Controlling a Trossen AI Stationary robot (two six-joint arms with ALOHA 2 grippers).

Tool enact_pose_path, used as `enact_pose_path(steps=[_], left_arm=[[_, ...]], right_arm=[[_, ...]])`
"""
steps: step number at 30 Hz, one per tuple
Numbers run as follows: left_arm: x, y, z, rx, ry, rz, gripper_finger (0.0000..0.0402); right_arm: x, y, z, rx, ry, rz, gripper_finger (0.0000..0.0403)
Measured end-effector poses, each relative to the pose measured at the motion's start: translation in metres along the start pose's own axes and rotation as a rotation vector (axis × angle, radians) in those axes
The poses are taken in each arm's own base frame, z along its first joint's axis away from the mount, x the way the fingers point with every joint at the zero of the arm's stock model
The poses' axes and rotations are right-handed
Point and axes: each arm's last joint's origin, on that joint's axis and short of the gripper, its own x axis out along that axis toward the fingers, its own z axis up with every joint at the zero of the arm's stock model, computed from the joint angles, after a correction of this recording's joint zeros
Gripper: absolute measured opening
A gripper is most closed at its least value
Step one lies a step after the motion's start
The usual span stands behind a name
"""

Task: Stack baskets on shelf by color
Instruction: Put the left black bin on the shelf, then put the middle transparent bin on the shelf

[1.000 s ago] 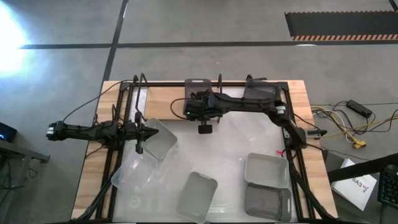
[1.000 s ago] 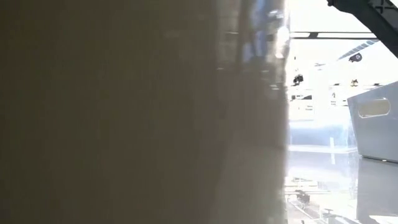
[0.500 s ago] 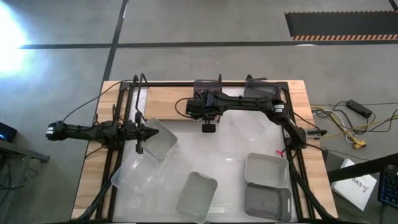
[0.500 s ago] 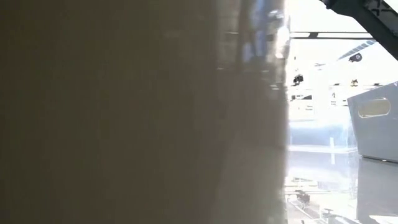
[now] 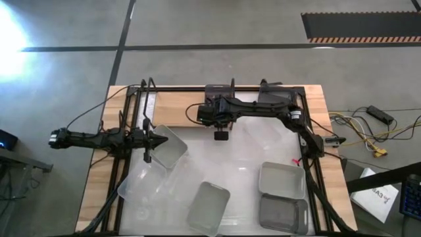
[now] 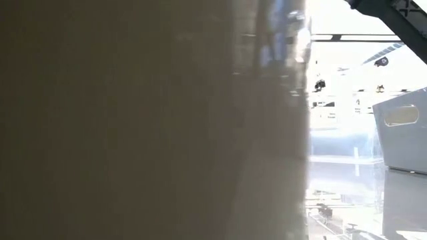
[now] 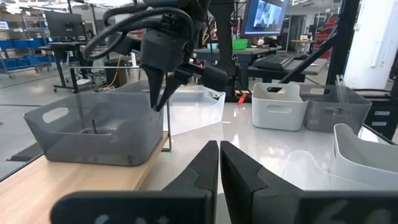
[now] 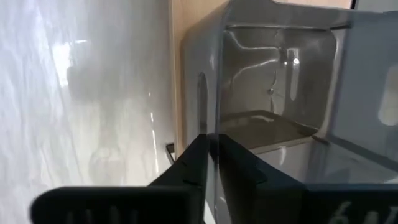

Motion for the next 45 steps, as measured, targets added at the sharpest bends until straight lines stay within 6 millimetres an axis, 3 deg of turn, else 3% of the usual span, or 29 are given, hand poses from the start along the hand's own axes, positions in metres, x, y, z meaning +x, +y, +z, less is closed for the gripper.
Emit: enact_pose_path(steps=[9,14,18,25,30,33,37,41,45], left_arm=[[0.0,0.0,0.0,0.0,-0.001,0.0,0.0],[0.0,0.0,0.0,0.0,-0.001,0.0,0.0],[0.0,0.0,0.0,0.0,0.001,-0.001,0.0],[0.0,0.0,0.0,0.0,0.001,0.0,0.0],[0.0,0.0,0.0,0.0,0.001,0.0,0.0],[0.0,0.0,0.0,0.0,0.001,0.0,0.0],[0.0,0.0,0.0,0.0,0.001,0.0,0.0],[0.0,0.0,0.0,0.0,0.001,0.0,0.0],[0.0,0.0,0.0,0.0,0.001,0.0,0.0]], right_arm=[[-0.043,-0.004,-0.002,0.096,-0.119,-0.014,0.0135],[-0.068,0.009,-0.005,0.137,-0.198,-0.003,0.0158],[-0.072,0.045,0.002,0.126,-0.268,0.023,0.0156],[-0.056,0.144,0.007,-0.021,-0.449,0.068,0.0133],[-0.056,0.196,0.001,-0.002,-0.636,0.114,0.0115],[-0.058,0.216,0.001,0.028,-0.717,0.205,0.0108],[-0.068,0.227,0.006,0.057,-0.833,0.302,0.0112],[-0.085,0.237,0.013,0.071,-0.979,0.408,0.0138],[-0.082,0.252,0.024,0.078,-1.018,0.454,0.0172]])
